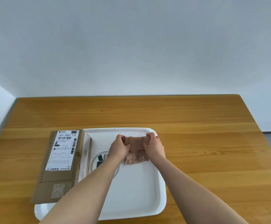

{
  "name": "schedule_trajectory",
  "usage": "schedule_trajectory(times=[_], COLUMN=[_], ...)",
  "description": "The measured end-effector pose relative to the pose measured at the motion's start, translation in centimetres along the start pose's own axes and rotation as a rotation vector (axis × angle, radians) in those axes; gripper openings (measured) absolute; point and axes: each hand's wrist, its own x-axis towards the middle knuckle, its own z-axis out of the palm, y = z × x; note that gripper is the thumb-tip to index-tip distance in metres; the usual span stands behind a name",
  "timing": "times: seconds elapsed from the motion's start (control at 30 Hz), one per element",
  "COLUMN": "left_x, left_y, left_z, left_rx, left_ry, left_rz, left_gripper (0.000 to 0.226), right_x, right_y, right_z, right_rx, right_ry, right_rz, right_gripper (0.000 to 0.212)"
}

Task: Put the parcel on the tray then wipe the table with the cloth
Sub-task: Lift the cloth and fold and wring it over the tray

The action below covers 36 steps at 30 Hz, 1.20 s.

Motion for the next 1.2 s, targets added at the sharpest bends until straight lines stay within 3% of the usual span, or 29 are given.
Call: schedule_trajectory(times=[0.6, 0.87, 1.2], left_x=[0.4, -0.8, -3.3], left_y=[0.0, -0.2, -0.3], left_z=[-0.1, -0.4, -1.4], left_rx=[0.074, 0.068, 0.184], left_ry=[0.079, -0.015, -0.189], left_rz=[0.053, 0.116, 0.140], left_gripper=[0.047, 0.056, 0.049], right_x=[0.7, -0.3, -2.2], right_y=[0.1, 0.0, 0.0], right_z=[0.7, 0.5, 0.4], right_rx=[-0.234, -0.340, -0.519], right_ry=[-0.034, 0.017, -0.106], right_rz=[-0.050, -0.080, -0.150], right_gripper=[0.047, 0.041, 0.042])
